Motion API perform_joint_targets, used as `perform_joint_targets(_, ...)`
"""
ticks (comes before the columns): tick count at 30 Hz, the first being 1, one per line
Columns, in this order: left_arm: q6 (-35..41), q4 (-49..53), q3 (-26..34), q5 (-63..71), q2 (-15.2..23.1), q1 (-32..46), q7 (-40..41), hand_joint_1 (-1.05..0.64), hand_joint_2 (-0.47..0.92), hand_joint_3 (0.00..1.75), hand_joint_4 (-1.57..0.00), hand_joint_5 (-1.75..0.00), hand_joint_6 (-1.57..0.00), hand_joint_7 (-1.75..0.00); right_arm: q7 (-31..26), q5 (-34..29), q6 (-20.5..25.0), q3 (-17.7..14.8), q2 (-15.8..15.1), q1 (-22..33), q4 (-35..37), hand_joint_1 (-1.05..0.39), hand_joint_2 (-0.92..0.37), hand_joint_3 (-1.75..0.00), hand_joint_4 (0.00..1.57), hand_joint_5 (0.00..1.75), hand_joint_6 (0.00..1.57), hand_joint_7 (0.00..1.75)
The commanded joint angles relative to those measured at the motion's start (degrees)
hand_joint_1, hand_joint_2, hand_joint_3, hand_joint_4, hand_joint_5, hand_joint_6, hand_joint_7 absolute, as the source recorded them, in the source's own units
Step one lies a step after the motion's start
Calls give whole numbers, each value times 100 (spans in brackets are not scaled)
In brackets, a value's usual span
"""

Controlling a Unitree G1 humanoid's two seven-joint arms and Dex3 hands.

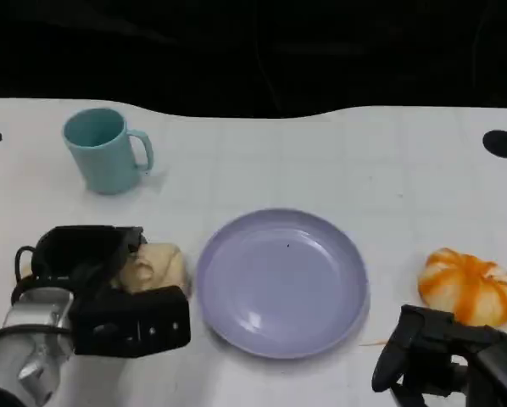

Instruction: Grasp the towel on the left side of the plate with the left hand and place it into the plate.

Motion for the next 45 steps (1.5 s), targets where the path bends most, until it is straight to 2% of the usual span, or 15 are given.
perform_joint_targets(1,-64,-552,298,-160,190,150,380,-21,92,18,-83,-175,-54,-164,-23,-4,50,-61,-68,-12,-59,-6,-56,-112,73,175,64,143)
perform_joint_targets(7,-3,-1635,625,-383,187,384,242,-20,92,26,-86,-175,-56,-175,-2,35,82,-92,-95,-3,-60,-6,-56,-114,73,175,64,142)
perform_joint_targets(10,37,-2182,618,-325,109,414,222,-20,67,75,-89,-175,-59,-175,-2,29,98,-88,-101,0,-66,-6,-56,-113,73,175,64,142)
perform_joint_targets(12,40,-2488,558,-270,44,395,185,-22,59,89,-91,-175,-61,-175,-9,4,85,-70,-101,0,-60,-6,-57,-112,72,175,64,142)
perform_joint_targets(19,144,-3137,284,-228,-298,175,-503,-24,62,80,-86,-175,-59,-175,-42,-39,83,-31,-97,0,-68,-6,-58,-110,72,175,64,142)
perform_joint_targets(21,205,-3172,181,-178,-415,85,-657,-27,70,63,-86,-175,-62,-164,-41,-46,63,-28,-94,6,-67,-6,-58,-109,72,175,64,142)
perform_joint_targets(23,255,-3178,107,-136,-532,27,-768,-26,72,57,-86,-175,-64,-160,-41,-38,72,-29,-81,13,-74,-6,-58,-109,72,175,64,142)
perform_joint_targets(26,392,-3169,-60,-64,-789,-47,-933,-23,64,68,-88,-175,-63,-171,-44,-13,95,-26,-61,23,-97,-6,-58,-109,73,175,65,142)
perform_joint_targets(32,448,-3048,-335,89,-1054,-85,-973,-23,60,71,-88,-175,-64,-175,-57,-49,37,-6,-58,11,-68,-8,-58,-108,72,174,65,141)
perform_joint_targets(34,433,-2990,-408,119,-1089,-85,-1000,-24,61,73,-89,-175,-70,-155,-64,-42,51,7,-46,17,-80,-9,-58,-108,72,174,65,141)
perform_joint_targets(37,363,-2883,-501,159,-1107,-104,-1012,-22,59,75,-88,-175,-70,-159,-83,-55,59,30,-32,32,-103,-9,-58,-107,72,173,65,141)
perform_joint_targets(39,364,-2838,-544,133,-1130,-121,-1080,-22,58,74,-85,-175,-68,-152,-98,-69,77,42,-33,44,-129,-9,-58,-107,72,173,65,140)
perform_joint_targets(42,449,-2862,-547,56,-1165,-125,-1300,-22,65,57,-73,-173,-72,-116,-117,-75,114,55,-33,51,-164,-9,-59,-106,72,173,65,140)
perform_joint_targets(44,525,-2945,-563,19,-1125,-155,-1633,-24,77,32,-68,-168,-81,-76,-124,-70,136,63,-28,48,-175,-8,-59,-106,72,173,66,140)
perform_joint_targets(45,604,-3015,-583,7,-1091,-188,-1914,-31,85,21,-58,-151,-71,-49,-124,-55,147,63,-20,42,-174,-8,-59,-106,73,173,66,140)
